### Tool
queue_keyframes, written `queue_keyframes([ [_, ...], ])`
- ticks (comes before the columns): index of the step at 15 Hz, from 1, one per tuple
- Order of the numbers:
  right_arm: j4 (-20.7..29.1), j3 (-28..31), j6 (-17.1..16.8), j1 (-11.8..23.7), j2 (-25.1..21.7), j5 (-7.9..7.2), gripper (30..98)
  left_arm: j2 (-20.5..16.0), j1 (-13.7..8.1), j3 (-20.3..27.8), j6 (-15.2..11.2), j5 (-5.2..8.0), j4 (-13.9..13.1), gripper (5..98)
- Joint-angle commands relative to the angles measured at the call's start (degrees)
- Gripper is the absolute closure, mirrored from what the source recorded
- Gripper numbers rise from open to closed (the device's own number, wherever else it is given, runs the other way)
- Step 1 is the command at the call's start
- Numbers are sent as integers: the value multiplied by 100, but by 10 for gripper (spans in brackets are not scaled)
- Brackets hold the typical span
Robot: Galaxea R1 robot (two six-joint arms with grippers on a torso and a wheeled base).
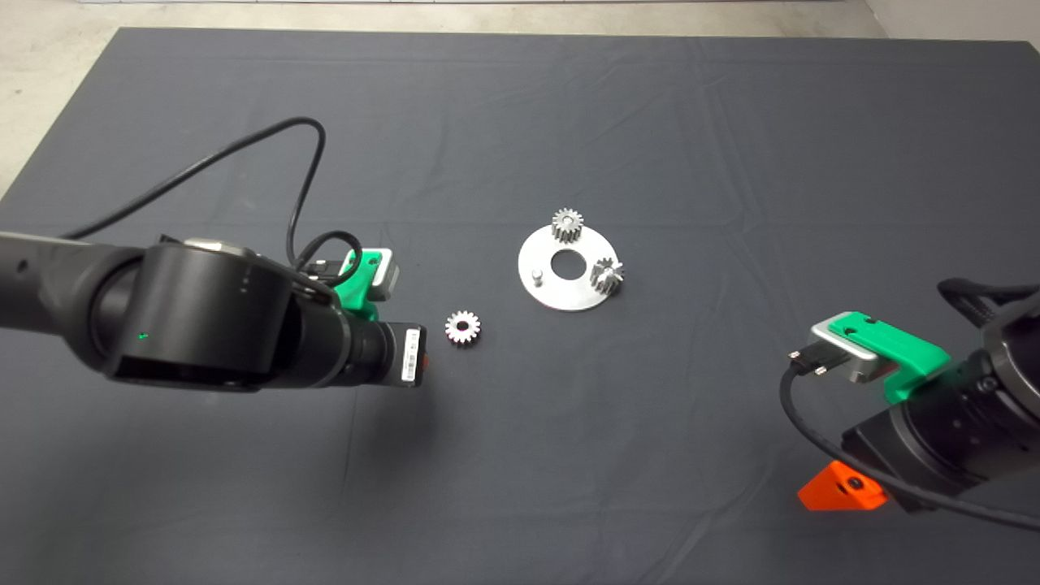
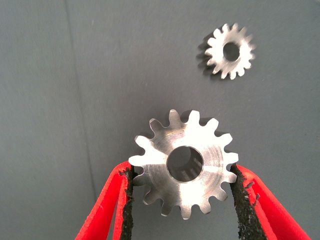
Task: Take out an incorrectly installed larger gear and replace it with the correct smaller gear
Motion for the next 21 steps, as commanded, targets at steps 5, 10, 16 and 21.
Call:
queue_keyframes([
  [5,-16,30,-1,140,-13,-716,309,-21,194,123,-180,173,810,633],
  [10,-16,30,-1,137,-1,-716,309,-35,300,96,-271,234,909,634],
  [16,10,30,-1,137,-1,-716,309,-10,317,105,-271,234,1143,634],
  [21,10,30,7,137,-10,-716,309,16,326,26,-271,225,1152,634],
])
